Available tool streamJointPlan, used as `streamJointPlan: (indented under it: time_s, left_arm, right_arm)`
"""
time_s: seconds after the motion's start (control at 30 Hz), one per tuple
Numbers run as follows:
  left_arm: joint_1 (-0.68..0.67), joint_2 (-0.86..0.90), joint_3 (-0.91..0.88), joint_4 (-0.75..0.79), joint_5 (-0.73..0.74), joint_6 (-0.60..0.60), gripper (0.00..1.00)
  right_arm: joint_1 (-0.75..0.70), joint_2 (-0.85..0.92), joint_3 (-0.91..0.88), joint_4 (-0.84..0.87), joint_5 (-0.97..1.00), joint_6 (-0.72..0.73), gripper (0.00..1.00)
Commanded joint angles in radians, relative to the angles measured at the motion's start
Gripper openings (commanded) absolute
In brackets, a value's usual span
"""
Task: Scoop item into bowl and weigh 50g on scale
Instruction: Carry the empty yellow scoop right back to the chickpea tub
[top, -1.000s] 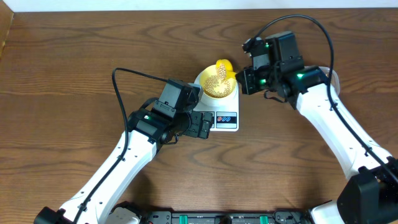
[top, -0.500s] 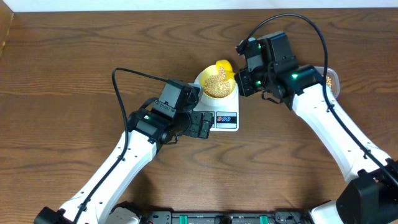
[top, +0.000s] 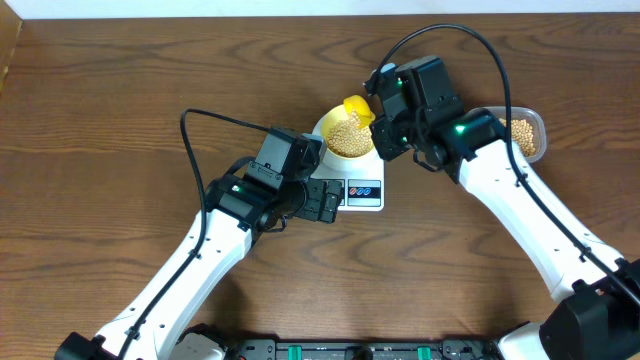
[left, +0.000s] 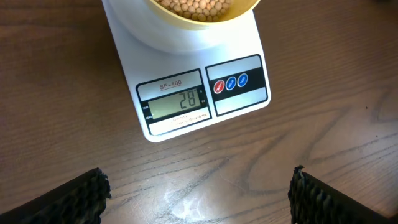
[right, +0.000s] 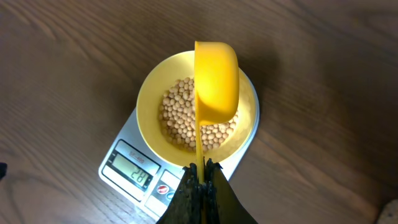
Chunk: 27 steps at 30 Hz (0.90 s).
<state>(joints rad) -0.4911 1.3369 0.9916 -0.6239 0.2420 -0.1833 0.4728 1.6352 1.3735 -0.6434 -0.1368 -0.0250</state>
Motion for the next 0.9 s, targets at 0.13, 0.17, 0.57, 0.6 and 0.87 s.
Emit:
streamJointPlan:
  time_s: [0.13,0.17,0.57,0.6,0.87]
  left_arm:
    - [0.001,-0.013,-0.008,0.001,0.011,0.005,0.94]
    - [0.001,-0.013,-0.008,0.001,0.011,0.005,0.94]
    - [0.001,-0.013,-0.008,0.001,0.011,0.005,0.94]
    - [0.001,-0.013,-0.008,0.001,0.011,0.005,0.94]
    - [0.001,-0.013,-0.008,0.001,0.011,0.005,0.94]
  right_arm:
    - [0.053,-0.034,0.024,0.001,0.148,-0.107,0.01]
    - [0.056,-0.036,0.024,0.0,0.154,-0.115,0.01]
    - [0.109,-0.119,0.024,0.011,0.24,-0.191,0.01]
    - [0.11,-0.123,0.024,0.011,0.24,-0.196,0.01]
    - [0.124,-0.127,0.024,0.0,0.238,-0.179,0.01]
